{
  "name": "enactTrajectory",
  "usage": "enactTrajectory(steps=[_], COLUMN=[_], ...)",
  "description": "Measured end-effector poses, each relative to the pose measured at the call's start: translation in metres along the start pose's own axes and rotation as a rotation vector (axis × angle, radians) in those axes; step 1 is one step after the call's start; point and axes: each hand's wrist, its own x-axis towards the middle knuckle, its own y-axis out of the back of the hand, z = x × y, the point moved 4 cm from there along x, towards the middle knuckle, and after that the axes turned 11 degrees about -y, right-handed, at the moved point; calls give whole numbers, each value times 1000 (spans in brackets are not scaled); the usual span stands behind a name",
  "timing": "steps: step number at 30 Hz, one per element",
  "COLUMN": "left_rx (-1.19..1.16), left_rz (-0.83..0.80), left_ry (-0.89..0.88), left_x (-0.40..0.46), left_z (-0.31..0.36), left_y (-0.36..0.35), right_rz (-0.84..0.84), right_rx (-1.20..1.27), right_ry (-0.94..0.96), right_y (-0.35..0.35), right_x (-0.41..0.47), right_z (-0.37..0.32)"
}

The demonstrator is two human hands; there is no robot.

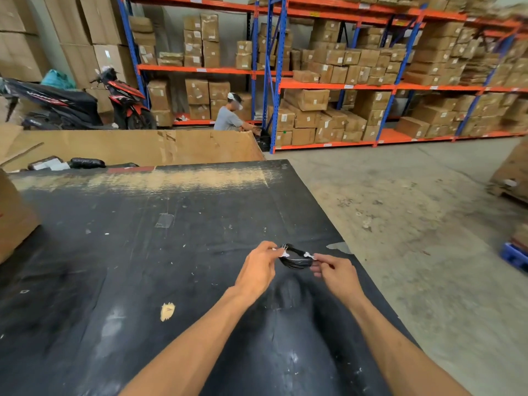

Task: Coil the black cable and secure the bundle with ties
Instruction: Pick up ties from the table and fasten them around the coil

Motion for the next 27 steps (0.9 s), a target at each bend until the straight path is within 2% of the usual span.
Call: enactTrajectory(steps=[3,6,11,13,18,21,24,26,27], left_rx=[3,58,174,245,385,322,134,77,89], left_rz=[-165,-291,-110,-159,-266,-218,4,105,177], left_ry=[11,72,-102,-114,-12,-4,-23,-10,-58], left_x=[-2,-20,-40,-37,-16,-26,-67,-122,-154], left_z=[-6,-16,-5,-1,1,-5,-5,7,13], left_y=[-23,-43,-49,-51,-55,-57,-53,-49,-40], right_rz=[-37,-1,149,183,175,193,206,206,216], right_rx=[-23,-120,-165,-181,-195,-201,-101,-59,-46], right_ry=[-145,-136,12,34,-22,23,77,129,152], right_y=[-2,-9,-29,-35,-41,-36,-21,-11,-5], right_x=[7,6,14,19,40,28,-14,-49,-68], right_z=[21,29,34,40,58,57,63,71,80])
